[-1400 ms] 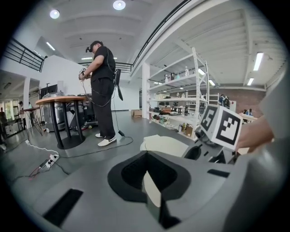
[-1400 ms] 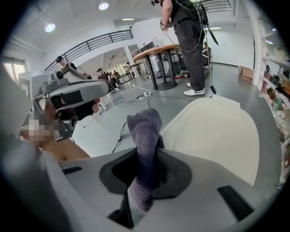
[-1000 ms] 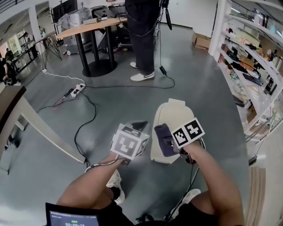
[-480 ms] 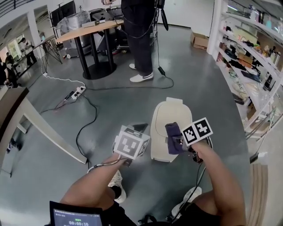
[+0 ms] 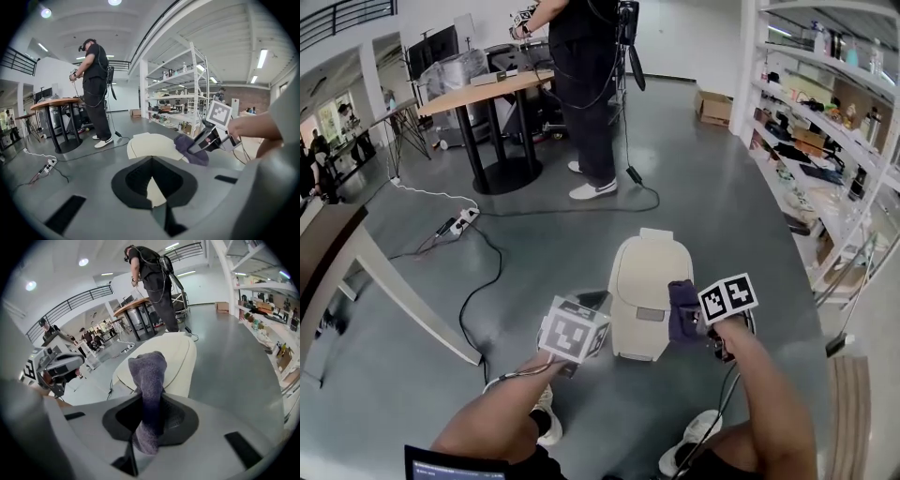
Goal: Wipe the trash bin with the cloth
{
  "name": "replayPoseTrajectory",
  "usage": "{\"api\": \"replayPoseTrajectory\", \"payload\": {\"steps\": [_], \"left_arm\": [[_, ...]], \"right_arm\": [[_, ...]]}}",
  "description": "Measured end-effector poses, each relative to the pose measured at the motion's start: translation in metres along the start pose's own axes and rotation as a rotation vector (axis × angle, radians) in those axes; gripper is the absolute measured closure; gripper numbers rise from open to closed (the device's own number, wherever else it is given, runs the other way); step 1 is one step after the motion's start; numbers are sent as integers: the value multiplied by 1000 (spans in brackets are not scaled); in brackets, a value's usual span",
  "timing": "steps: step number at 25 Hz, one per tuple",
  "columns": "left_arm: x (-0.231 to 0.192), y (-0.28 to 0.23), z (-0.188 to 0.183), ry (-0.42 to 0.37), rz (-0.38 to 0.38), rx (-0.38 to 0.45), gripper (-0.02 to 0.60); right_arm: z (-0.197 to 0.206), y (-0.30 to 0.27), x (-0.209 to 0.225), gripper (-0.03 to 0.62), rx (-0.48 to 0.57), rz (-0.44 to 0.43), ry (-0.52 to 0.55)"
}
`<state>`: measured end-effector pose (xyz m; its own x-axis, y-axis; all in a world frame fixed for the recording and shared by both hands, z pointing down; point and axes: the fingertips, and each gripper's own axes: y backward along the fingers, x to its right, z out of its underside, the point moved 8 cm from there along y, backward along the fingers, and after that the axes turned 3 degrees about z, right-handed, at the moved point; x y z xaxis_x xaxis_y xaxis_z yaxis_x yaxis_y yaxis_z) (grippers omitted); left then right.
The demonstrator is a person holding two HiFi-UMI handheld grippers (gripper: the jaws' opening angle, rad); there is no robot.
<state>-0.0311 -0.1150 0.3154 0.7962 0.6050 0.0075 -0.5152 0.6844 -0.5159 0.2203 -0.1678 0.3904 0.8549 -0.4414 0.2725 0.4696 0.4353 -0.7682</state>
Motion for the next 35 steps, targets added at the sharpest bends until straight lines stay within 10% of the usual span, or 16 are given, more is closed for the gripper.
{"api": "replayPoseTrajectory", "payload": {"steps": [19, 35], "left_arm": [[10, 12, 20, 56, -55, 22, 584], [-19, 51, 38, 49, -100, 77, 584]], "right_arm": [[4, 32, -64, 519, 241, -80, 90], [29, -31, -171, 519, 573, 169, 131]]}}
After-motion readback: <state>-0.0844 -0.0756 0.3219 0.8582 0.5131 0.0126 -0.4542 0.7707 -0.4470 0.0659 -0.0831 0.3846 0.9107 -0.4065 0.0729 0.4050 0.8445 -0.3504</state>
